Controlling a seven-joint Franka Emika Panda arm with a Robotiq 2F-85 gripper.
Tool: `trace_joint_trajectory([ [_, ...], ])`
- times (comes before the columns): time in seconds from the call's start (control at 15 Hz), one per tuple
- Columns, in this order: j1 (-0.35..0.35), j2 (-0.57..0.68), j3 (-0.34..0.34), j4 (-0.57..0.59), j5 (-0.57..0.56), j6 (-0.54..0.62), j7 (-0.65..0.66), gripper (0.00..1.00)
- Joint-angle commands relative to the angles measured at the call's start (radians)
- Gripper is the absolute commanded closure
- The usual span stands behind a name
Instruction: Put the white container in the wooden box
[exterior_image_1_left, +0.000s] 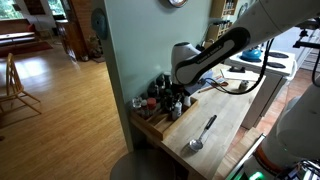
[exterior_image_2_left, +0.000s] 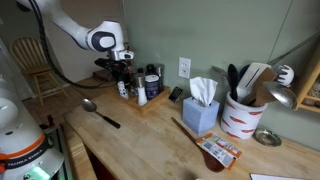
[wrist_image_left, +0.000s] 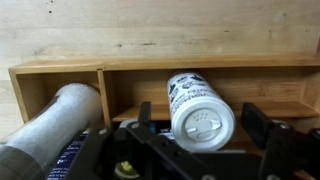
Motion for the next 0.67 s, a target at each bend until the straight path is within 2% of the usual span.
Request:
trace_joint_trajectory([
  [0.0, 0.008, -0.067, -0.019, -0.022, 0.057, -0.097, -0.077, 0.00],
  [0.07, 0.017, -0.103, -0.036, -0.048, 0.124, -0.124, -0.149, 0.00],
  [0.13, 0.014, -0.124, -0.043, -0.056, 0.145, -0.171, -0.161, 0.00],
  [0.33, -0.022, -0.237, -0.080, -0.131, 0.173, -0.313, -0.108, 0.00],
  [0.6, -0.108, -0.407, -0.152, -0.264, 0.158, -0.376, -0.031, 0.00],
])
